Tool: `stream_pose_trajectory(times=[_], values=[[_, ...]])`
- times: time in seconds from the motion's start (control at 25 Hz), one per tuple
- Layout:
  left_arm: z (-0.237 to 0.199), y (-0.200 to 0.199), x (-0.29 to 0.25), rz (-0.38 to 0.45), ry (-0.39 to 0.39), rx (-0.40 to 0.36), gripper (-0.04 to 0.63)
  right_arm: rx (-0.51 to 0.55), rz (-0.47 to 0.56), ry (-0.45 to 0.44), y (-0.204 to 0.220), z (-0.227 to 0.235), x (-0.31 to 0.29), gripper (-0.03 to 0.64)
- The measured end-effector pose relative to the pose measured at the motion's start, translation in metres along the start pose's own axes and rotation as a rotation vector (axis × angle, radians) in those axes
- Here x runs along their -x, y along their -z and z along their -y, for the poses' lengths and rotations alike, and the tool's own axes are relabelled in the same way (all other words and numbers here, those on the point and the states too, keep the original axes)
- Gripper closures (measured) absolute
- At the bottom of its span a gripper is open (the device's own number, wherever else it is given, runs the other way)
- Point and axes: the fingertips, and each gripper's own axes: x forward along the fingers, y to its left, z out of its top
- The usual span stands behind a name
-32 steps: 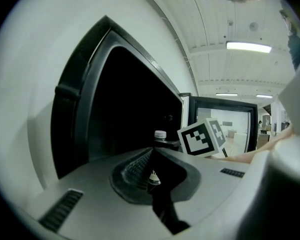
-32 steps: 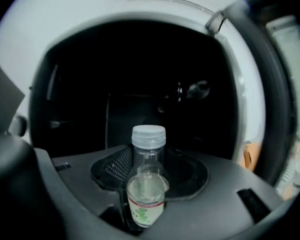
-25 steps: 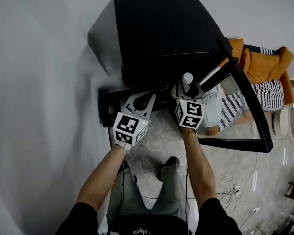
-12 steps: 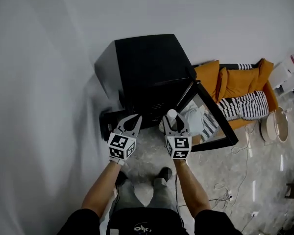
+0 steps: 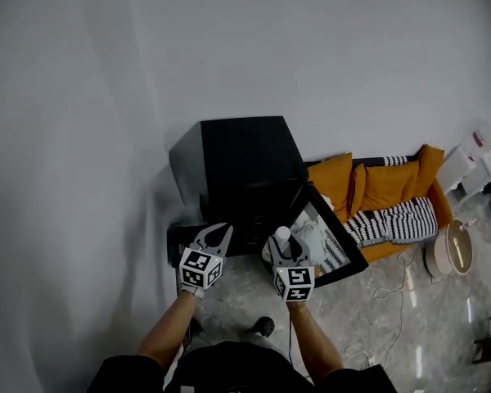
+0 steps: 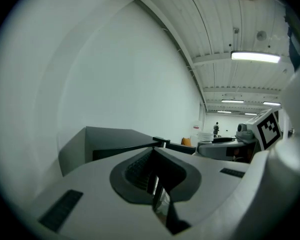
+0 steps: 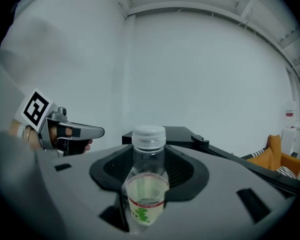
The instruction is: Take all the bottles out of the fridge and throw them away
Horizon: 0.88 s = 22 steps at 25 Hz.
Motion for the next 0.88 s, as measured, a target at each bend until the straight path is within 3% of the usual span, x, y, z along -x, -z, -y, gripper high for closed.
stream_pose_trajectory(times=[0.4, 0.88], values=[[-0.017, -0.004, 0.033, 0.004, -0.090, -0.014, 0.594, 0.025, 0.012, -0.105, -0.011, -0.025, -0.015, 0.422], [-0.079, 0.004, 0.139, 0.019, -0.340, 0.009, 0.594, 0.064, 0.030, -0.378, -0.022, -0.142, -0.055, 0.422]])
